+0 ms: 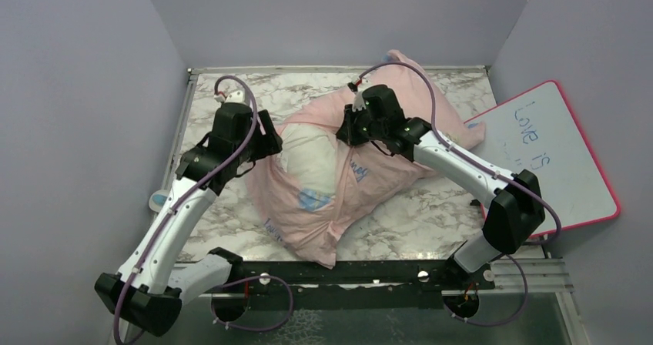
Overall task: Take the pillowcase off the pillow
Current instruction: Remove the pillow from the pillowcase.
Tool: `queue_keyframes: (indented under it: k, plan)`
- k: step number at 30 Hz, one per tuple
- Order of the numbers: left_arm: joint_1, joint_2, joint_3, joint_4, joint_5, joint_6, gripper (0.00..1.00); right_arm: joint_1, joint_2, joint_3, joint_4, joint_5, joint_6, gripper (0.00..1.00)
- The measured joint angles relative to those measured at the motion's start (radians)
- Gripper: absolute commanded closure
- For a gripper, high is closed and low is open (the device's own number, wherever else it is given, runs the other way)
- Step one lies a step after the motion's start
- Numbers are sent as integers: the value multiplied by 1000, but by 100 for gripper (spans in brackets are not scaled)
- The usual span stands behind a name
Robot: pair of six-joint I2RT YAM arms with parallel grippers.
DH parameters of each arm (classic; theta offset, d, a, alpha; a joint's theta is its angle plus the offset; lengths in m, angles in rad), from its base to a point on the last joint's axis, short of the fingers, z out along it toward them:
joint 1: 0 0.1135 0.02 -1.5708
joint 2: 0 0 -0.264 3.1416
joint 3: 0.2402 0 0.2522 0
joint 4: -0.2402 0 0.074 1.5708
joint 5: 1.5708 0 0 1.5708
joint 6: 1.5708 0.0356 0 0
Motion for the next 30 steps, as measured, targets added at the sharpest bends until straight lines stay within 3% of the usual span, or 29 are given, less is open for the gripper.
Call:
queue_keyframes:
  k: [3, 6, 12, 16, 21, 23, 25, 30]
  plan:
    - [1, 119, 144, 20, -24, 85, 29, 0, -4, -4, 2, -10, -6, 99]
    - [2, 202, 194, 26, -25, 140, 29, 0, -7, -5, 1, -13, -6, 99]
    - [2, 340, 205, -8, -6, 219, 36, 0, -8, -6, 1, -13, -6, 99]
    - [2, 347, 206, -32, -30, 245, 41, 0, -8, -6, -1, -12, -5, 99]
    - [8, 343, 208, -50, -64, 270, 56, 0, -8, -5, -3, -11, -5, 99]
    - [9, 343, 208, -54, -69, 282, 68, 0, -7, -2, -8, -11, -5, 99]
    - [9, 343, 208, -59, -76, 294, 88, 0, -7, 2, -14, -7, -4, 99]
    - [39, 360, 207, -74, -118, 310, 96, 5, -3, 12, -30, 59, 23, 99]
